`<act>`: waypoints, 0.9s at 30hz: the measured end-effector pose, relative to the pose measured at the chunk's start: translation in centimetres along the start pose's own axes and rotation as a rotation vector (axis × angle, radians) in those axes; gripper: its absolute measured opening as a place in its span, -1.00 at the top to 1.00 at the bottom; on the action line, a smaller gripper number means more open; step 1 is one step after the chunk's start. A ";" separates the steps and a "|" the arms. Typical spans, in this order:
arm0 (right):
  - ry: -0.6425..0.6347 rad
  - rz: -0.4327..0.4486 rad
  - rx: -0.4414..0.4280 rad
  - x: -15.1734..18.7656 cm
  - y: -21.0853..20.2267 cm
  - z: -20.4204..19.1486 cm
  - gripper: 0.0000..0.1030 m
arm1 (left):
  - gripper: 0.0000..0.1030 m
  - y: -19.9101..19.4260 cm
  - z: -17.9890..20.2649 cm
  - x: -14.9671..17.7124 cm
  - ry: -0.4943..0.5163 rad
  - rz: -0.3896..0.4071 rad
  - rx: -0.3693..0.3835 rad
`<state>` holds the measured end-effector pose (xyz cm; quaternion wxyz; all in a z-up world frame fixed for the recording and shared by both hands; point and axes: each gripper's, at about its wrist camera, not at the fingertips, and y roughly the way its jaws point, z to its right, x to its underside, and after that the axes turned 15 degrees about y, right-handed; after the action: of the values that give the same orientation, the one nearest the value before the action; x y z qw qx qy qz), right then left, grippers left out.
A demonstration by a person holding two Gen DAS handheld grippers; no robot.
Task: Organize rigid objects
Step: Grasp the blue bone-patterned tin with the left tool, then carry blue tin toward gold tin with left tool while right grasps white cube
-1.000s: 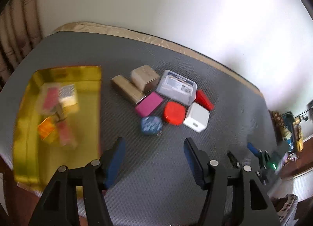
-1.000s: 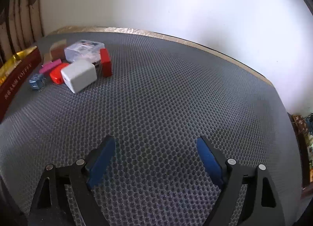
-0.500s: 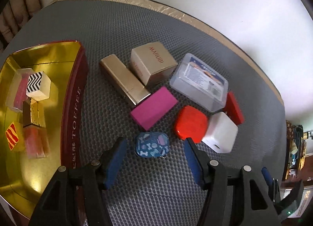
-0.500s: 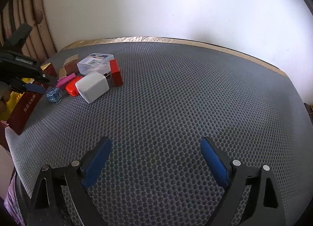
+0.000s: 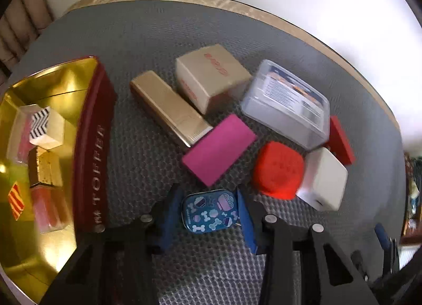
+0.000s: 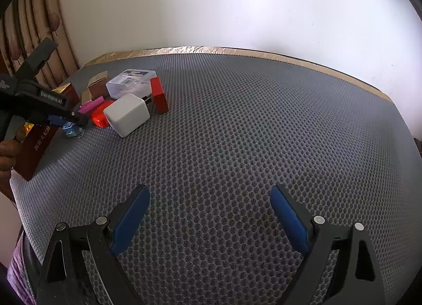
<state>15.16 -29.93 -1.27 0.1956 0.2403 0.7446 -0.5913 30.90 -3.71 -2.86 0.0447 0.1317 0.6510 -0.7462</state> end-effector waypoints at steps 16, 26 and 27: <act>-0.345 -0.081 -0.320 -4.3 -1.0 -8.8 -0.75 | 0.19 -9.9 0.4 8.9 0.008 0.129 0.131; -0.586 -0.226 -0.290 -7.0 4.0 -15.3 -0.70 | 0.19 -14.2 -2.2 12.7 -0.051 0.189 0.119; -0.601 -0.237 -0.277 -7.0 4.7 -15.6 -0.70 | 0.19 -14.5 -2.7 12.9 -0.060 0.189 0.116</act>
<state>23.48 -14.77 2.61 0.3669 -0.0614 0.7494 -0.5477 15.42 2.40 7.42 0.1266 0.1723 0.5897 -0.7788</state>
